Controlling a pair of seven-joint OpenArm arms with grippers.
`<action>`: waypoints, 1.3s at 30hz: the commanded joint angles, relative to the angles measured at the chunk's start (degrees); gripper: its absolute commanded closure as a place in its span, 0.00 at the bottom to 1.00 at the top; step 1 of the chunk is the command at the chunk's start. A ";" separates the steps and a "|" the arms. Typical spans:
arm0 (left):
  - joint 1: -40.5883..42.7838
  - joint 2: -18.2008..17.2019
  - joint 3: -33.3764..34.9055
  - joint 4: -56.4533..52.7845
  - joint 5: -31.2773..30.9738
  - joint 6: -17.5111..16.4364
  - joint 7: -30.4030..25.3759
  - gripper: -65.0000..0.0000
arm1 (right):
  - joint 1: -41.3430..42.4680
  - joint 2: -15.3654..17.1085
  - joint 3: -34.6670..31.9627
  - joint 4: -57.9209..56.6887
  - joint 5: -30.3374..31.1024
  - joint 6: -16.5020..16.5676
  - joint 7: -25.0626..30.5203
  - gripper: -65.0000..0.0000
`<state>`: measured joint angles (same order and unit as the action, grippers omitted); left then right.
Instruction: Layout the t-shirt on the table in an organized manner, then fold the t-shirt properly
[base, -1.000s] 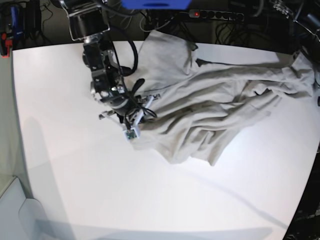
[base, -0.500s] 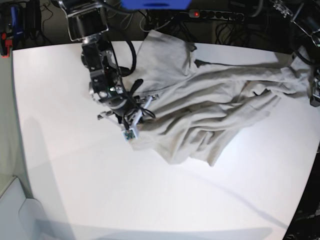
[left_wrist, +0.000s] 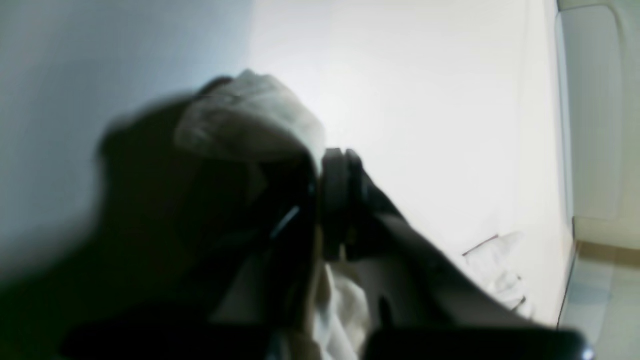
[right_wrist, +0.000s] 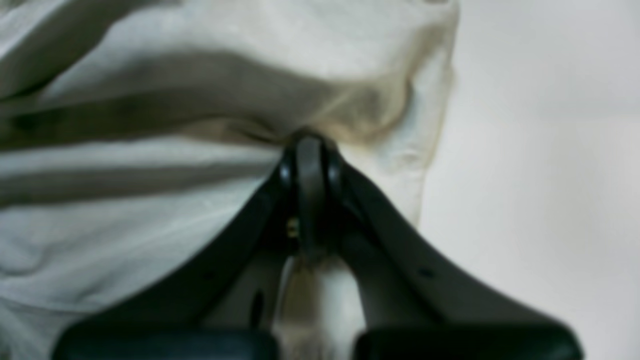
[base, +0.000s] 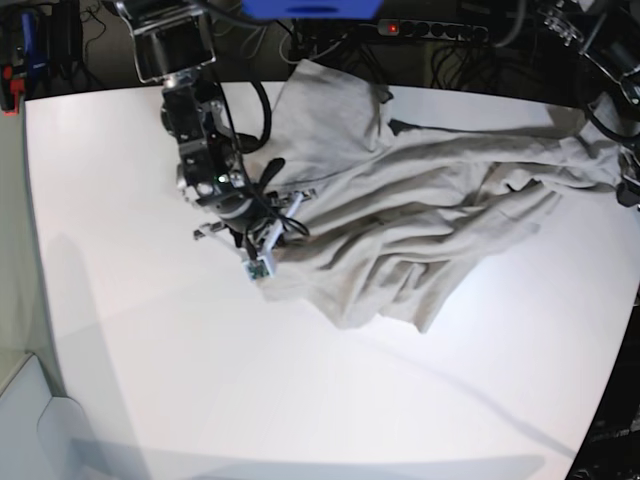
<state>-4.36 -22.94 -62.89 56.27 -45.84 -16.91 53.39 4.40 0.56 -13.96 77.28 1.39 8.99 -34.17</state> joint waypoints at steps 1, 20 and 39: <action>-1.84 -1.90 -0.10 2.06 -1.41 -0.28 0.46 0.99 | 0.39 0.63 0.20 -0.04 -1.17 -0.16 -2.27 1.00; -10.36 -1.37 -0.18 30.98 -13.10 -0.63 19.36 0.99 | 4.26 5.90 11.45 -0.13 -1.26 -0.16 -1.91 1.00; 14.78 6.54 -0.54 30.10 -32.53 -0.81 24.28 0.99 | 1.35 7.05 19.19 2.59 -1.26 -0.07 -2.18 1.00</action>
<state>11.05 -15.20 -63.22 85.45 -73.28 -18.50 78.28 4.78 7.18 5.10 78.65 0.01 9.17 -37.50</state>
